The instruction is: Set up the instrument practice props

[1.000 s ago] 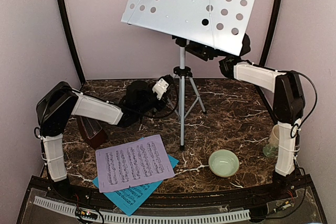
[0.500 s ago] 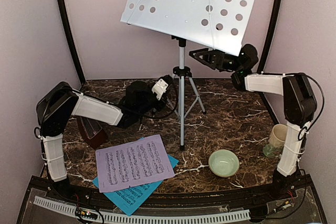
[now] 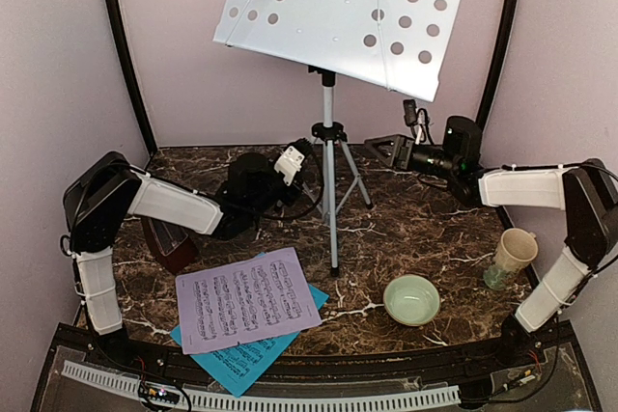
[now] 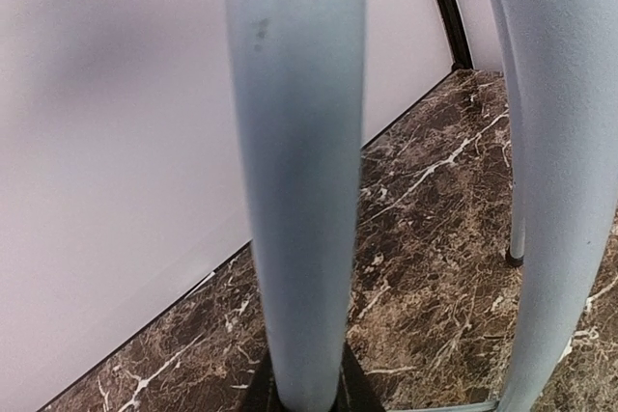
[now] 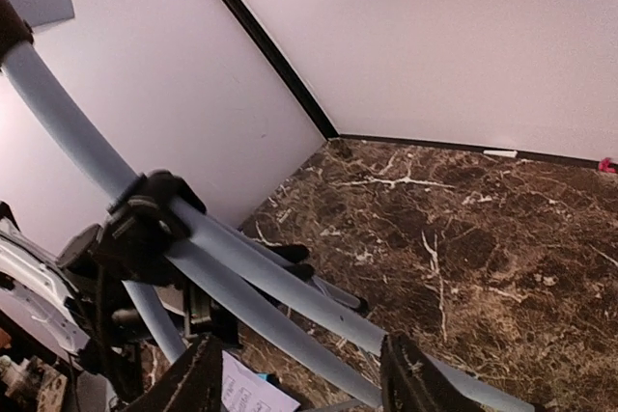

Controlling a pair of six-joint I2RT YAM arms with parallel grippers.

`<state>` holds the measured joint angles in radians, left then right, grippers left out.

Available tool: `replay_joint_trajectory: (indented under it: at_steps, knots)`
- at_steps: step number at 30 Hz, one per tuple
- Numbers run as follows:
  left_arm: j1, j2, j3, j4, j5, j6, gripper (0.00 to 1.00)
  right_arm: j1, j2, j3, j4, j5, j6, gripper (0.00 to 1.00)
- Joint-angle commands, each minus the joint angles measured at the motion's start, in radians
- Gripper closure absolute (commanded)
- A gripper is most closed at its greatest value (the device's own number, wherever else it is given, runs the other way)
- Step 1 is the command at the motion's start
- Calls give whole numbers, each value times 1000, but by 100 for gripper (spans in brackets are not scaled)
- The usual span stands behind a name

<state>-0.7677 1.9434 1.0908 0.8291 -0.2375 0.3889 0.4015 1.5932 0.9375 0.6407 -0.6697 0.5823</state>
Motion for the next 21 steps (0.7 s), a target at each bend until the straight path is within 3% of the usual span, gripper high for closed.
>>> replay_joint_trajectory:
  at_steps: [1,4,21]
  knots:
    - [8,-45,-33,-82,-108,-39,100,63,-22,-47,-124,205,-90,51]
    - [7,-52,-35,-94,-135,-56,100,73,24,-57,-102,230,-63,58]
    - [-13,-81,-104,-87,-164,-108,100,144,206,100,-83,302,-12,65]
